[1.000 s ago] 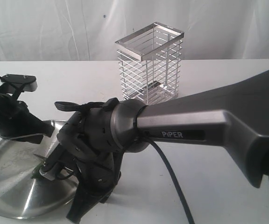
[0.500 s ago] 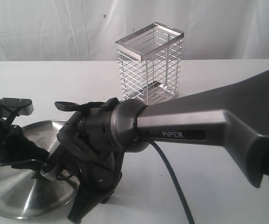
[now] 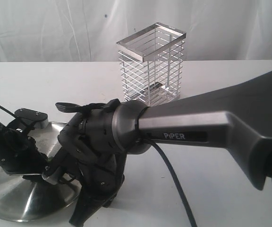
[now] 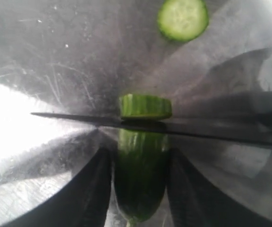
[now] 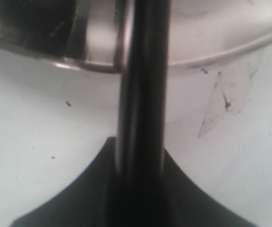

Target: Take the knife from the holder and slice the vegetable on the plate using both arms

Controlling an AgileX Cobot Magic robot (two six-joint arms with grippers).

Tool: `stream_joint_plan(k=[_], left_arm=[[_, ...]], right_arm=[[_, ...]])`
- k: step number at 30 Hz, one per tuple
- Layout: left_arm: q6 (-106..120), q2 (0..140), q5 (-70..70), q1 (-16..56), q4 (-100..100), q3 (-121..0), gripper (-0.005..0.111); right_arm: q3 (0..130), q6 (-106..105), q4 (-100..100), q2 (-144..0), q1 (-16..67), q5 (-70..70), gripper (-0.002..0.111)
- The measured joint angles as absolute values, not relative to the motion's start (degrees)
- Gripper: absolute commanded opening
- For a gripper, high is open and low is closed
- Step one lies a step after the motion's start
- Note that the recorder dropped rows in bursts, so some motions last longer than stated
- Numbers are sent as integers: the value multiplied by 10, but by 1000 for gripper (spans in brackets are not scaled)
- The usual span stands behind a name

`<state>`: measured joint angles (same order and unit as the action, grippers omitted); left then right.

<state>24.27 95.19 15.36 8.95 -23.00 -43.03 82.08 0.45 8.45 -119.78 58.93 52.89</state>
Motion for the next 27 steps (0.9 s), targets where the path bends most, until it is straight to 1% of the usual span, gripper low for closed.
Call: stream_joint_plan(k=[3,10,20,27], left_arm=[[241,953,149,89,-230,-430,31],[234,954,150,89,-230,-434,31],[232,956,151,89,-229,-435,31],[232,956,151,89,-229,-435,31]], right_arm=[[821,4,82,-1198,589,531,0],[821,4,82,-1198,589,560,0],[821,4,104,-1198,589,635,0],[821,0,117,-1196,589,643,0]])
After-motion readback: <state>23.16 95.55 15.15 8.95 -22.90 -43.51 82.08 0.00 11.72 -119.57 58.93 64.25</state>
